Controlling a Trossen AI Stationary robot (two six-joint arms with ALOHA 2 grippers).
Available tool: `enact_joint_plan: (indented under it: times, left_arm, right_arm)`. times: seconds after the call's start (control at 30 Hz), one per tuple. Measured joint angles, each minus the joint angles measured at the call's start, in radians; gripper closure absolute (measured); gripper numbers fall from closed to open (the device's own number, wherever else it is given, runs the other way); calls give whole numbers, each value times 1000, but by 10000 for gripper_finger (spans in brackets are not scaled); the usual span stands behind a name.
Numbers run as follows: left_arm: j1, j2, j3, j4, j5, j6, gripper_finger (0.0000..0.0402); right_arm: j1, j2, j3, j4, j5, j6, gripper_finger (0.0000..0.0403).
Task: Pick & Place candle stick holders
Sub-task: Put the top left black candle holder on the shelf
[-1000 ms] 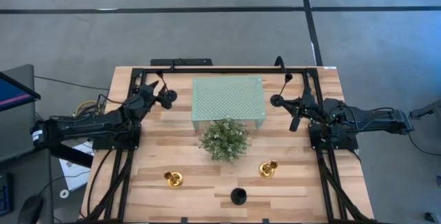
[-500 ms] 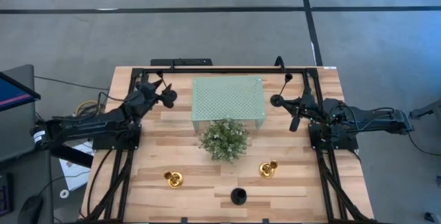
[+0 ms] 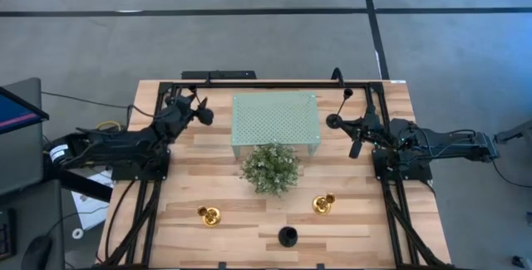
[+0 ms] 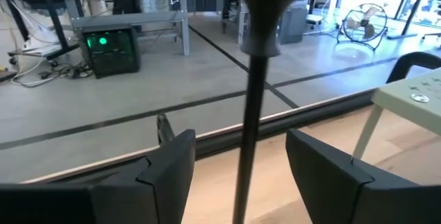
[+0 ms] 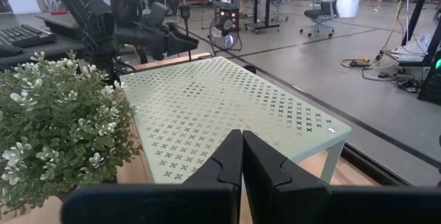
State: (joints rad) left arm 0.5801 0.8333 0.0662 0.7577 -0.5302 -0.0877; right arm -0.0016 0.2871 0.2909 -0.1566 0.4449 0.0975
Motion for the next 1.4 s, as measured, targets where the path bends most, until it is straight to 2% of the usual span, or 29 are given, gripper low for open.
enact_joint_plan:
  times: [0.23, 0.7, 0.97, 1.07, 1.4]
  left_arm:
    - [2, 42, 0, 62, 0, 0, 226]
    - [2, 41, 0, 67, -1, 7, 385]
    - [-1, 41, 0, 66, 6, 39, 381]
    - [-15, 41, 0, 66, 7, 39, 392]
    - [-66, 41, 7, 61, 8, 38, 391]
  right_arm:
    - [0, 0, 0, 0, 0, 0, 403]
    - [0, 0, 0, 0, 0, 0, 403]
    - [0, 0, 0, 0, 0, 0, 403]
    - [0, 0, 0, 0, 0, 0, 403]
    - [0, 0, 0, 0, -1, 0, 403]
